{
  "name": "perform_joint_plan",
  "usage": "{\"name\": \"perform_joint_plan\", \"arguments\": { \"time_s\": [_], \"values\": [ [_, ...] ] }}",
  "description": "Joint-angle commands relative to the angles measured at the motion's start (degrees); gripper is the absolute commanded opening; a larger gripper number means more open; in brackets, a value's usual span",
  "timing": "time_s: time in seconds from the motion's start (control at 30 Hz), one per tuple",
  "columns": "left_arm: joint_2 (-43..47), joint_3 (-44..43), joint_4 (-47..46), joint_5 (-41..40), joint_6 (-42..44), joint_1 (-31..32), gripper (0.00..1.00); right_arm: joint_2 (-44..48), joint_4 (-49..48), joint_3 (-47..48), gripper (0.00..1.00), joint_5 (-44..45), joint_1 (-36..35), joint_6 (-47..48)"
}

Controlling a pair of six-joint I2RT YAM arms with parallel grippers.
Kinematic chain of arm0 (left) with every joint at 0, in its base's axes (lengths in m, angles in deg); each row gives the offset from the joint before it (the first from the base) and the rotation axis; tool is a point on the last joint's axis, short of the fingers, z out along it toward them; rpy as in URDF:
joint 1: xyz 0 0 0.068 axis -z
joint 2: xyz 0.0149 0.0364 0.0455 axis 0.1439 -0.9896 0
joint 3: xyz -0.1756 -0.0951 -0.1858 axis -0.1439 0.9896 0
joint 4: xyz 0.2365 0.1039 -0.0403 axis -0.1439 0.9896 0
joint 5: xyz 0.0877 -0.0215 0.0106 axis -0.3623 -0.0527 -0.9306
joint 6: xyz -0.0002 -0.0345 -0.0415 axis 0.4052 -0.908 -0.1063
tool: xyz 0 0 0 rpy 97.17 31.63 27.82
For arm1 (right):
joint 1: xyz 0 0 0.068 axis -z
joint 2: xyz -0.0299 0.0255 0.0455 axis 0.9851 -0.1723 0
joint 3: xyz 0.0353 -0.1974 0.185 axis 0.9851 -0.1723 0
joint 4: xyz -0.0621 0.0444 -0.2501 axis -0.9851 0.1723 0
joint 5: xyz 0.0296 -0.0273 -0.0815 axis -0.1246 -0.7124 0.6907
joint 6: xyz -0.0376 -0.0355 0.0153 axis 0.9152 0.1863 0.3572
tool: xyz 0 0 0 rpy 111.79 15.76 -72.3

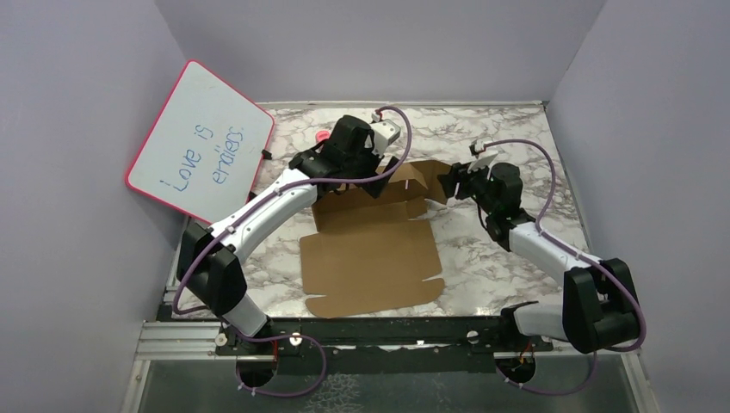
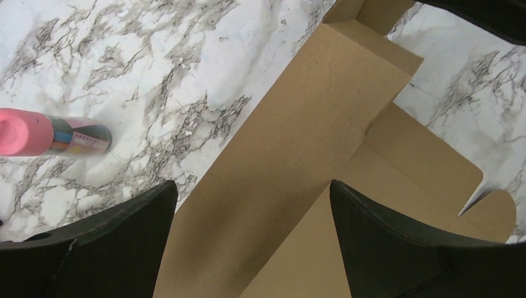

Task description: Fold the paper box

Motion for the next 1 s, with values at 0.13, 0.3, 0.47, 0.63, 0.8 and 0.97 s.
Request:
{"name": "perform_joint_plan", "arguments": {
  "time_s": [0.13, 0.3, 0.47, 0.63, 0.8, 0.97],
  "values": [
    [-3.27, -3.44, 1.72, 0.22, 1.98, 0.66, 0.92, -1.10, -2.01, 0.58, 0.33, -6.74, 0.31, 2.39],
    [-4.77, -4.11, 1.80, -1.10, 0.76, 0.78, 0.89, 1.76, -0.74, -1.04, 0.18, -10.79, 0.29, 1.70],
    [-5.89, -4.37, 1.73, -2.69, -0.86, 0.82, 0.84, 4.05, 0.28, -3.01, 0.11, -14.61, 0.33, -1.94],
    [-6.83, -5.41, 1.78, -5.09, -3.16, 0.82, 0.79, 5.30, -1.08, -5.90, 0.09, -15.26, 0.33, -3.10],
    [-3.63, -4.53, 0.38, -10.74, -4.93, 2.76, 0.82, 6.33, -1.40, -6.23, 0.08, -12.17, 0.32, -2.99],
    [3.20, 1.07, -3.85, -22.99, -6.33, 7.75, 0.87, 7.37, -2.33, -6.93, 0.08, -11.51, 0.24, -3.08]
  ]
}}
